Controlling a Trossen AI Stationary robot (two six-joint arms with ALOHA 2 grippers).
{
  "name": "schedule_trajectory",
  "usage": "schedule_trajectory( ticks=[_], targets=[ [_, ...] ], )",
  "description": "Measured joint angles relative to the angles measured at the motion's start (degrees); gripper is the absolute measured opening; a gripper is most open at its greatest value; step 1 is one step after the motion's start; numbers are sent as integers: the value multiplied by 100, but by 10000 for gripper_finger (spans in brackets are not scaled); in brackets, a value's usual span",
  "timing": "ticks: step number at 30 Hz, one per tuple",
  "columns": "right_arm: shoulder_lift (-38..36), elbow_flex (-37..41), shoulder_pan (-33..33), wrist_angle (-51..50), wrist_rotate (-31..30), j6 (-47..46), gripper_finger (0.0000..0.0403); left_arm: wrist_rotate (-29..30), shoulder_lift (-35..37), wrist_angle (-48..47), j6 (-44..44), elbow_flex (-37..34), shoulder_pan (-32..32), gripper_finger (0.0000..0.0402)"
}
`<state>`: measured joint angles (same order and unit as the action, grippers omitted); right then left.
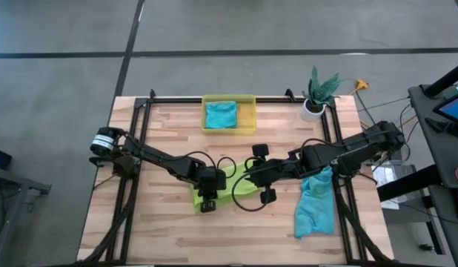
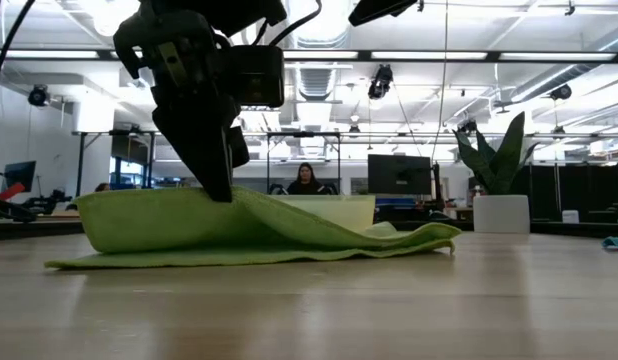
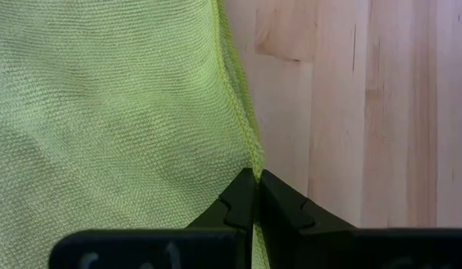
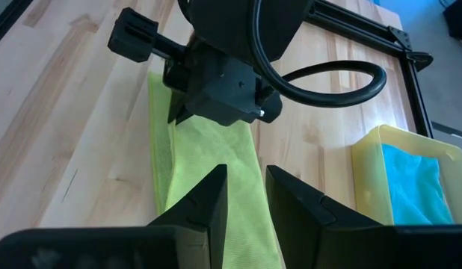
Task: Fold microfiber towels
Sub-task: Fold the green microfiber cloth
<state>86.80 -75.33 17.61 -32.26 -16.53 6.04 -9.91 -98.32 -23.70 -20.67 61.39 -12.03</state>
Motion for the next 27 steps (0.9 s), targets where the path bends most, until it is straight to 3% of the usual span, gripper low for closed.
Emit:
schedule_trajectory(
  ticks=[27],
  targets=[
    [-2,0,-1,-1,0,1,89,8,0,4,-153,0,4,1]
  ],
)
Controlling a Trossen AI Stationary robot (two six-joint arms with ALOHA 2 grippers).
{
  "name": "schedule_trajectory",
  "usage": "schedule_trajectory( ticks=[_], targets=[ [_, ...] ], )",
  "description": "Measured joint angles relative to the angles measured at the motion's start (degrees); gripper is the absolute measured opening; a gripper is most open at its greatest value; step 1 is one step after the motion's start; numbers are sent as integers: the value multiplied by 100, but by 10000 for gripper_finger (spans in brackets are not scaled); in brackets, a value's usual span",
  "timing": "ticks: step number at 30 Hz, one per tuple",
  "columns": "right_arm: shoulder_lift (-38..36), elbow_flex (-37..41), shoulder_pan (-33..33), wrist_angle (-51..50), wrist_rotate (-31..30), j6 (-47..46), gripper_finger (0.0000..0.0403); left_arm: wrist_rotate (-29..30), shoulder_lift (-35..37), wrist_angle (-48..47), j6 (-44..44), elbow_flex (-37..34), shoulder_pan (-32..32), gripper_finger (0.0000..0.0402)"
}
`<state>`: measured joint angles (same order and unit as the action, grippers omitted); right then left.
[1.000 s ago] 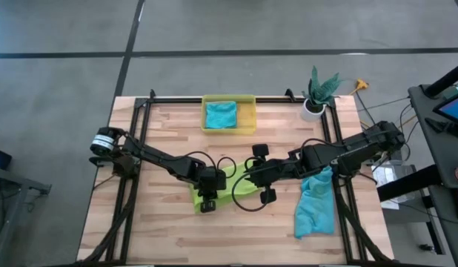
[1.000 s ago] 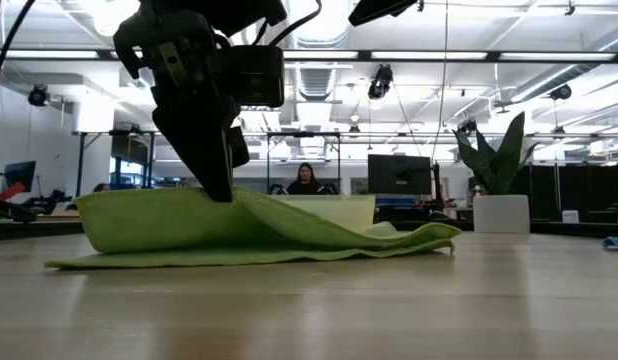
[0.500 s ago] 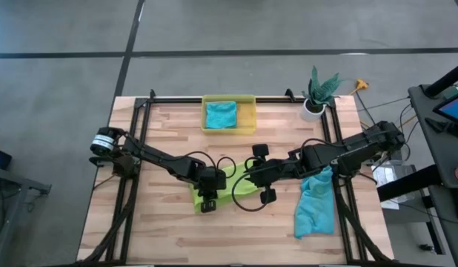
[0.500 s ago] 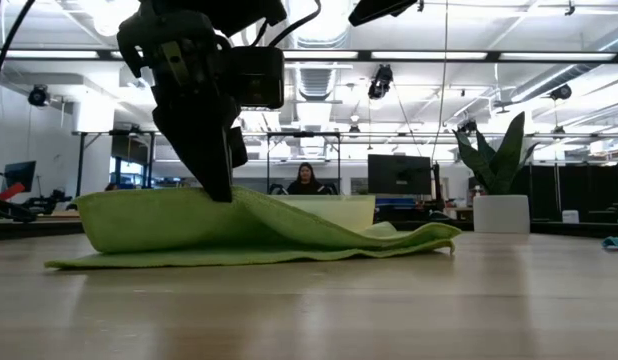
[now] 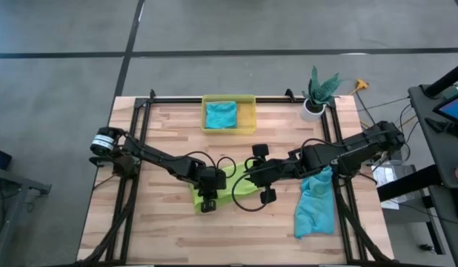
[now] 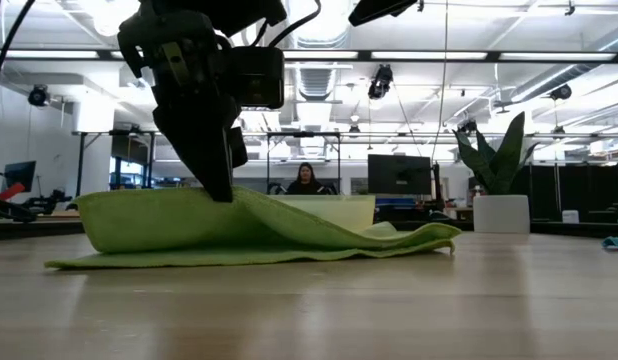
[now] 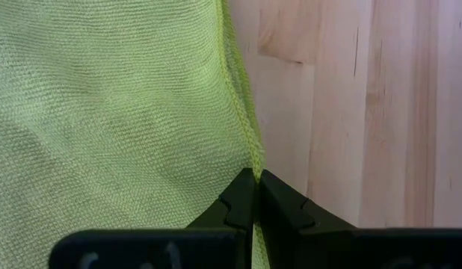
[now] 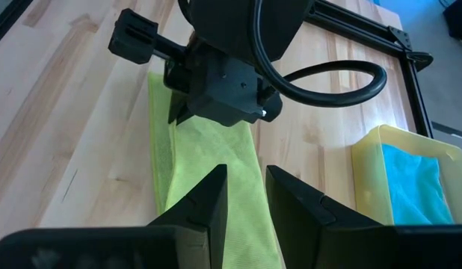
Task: Fold microfiber towels
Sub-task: Fold the green microfiber cloth
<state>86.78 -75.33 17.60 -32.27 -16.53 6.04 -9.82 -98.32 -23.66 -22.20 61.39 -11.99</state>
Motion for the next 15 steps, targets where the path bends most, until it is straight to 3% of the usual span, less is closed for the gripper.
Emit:
schedule_trajectory(
  ticks=[15],
  targets=[
    [0,0,-35,21,2,152,89,-93,0,17,-154,0,-2,1]
  ],
)
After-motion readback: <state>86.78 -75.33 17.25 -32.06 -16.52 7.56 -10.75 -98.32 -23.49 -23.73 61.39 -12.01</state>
